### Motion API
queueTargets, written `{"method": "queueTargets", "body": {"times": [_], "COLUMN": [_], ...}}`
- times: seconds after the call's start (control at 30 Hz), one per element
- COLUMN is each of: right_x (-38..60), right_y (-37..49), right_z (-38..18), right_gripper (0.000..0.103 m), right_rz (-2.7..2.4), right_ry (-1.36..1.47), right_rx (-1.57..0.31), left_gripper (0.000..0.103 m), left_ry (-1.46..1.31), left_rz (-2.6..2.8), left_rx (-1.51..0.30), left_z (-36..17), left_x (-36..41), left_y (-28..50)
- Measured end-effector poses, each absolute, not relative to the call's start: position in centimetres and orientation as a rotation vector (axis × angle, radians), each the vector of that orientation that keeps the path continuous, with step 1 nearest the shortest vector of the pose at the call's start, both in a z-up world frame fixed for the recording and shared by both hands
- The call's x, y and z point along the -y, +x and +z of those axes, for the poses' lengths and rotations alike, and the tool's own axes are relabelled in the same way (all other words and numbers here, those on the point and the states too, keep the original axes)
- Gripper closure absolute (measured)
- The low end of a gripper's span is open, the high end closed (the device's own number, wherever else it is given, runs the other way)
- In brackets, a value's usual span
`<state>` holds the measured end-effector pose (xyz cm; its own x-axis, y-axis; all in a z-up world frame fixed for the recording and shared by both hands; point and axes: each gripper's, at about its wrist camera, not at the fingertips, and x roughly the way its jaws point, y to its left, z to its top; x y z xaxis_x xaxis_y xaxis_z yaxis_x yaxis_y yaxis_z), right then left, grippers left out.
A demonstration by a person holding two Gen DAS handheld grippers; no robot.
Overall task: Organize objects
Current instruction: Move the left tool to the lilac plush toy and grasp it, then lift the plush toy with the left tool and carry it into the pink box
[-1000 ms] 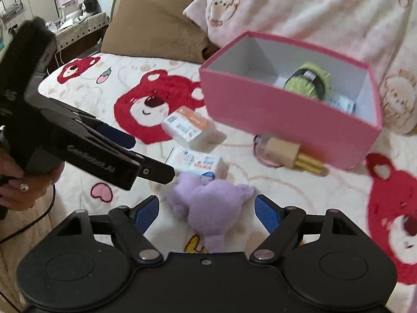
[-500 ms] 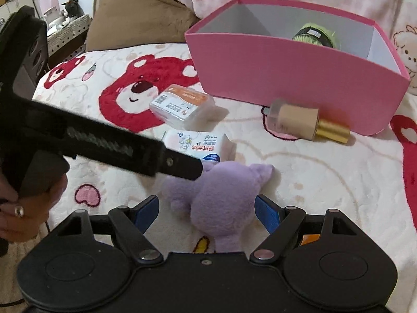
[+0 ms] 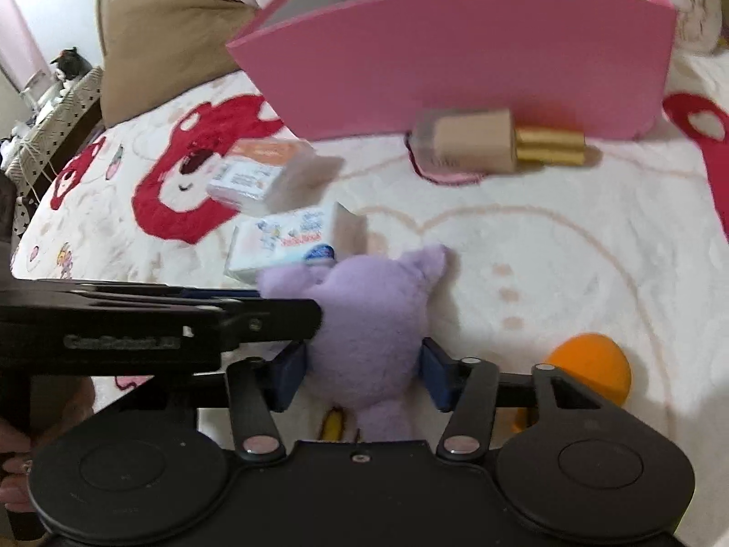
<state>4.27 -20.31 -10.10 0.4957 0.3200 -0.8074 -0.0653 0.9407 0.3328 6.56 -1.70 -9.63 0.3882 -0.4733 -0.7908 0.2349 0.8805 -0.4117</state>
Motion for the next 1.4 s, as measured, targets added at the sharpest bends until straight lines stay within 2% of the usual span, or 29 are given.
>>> {"method": "queueTargets", "body": {"times": [0.2, 0.43, 0.9, 1.4], "right_x": [19.4, 19.7, 21.4, 23.2], "right_y": [4.2, 3.3, 2.7, 8.2], "right_z": [-10.1, -7.7, 1.0, 9.1], "right_gripper": [0.046, 0.049, 0.049, 0.049], "right_rz": [0.231, 0.246, 0.288, 0.249], "right_ry": [0.215, 0.187, 0.125, 0.075], "right_rx": [-1.020, -0.995, -0.884, -0.861], "left_gripper": [0.057, 0.057, 0.058, 0.058], "left_ry": [-0.252, -0.238, -0.153, -0.104], "left_rz": [-0.448, -0.505, -0.628, -0.619], "left_rx": [-1.093, -1.062, -0.949, -0.916], "left_z": [-9.8, -8.0, 1.4, 9.5], "left_x": [1.8, 1.8, 2.6, 5.4], "left_y": [6.7, 5.6, 5.2, 11.5]}}
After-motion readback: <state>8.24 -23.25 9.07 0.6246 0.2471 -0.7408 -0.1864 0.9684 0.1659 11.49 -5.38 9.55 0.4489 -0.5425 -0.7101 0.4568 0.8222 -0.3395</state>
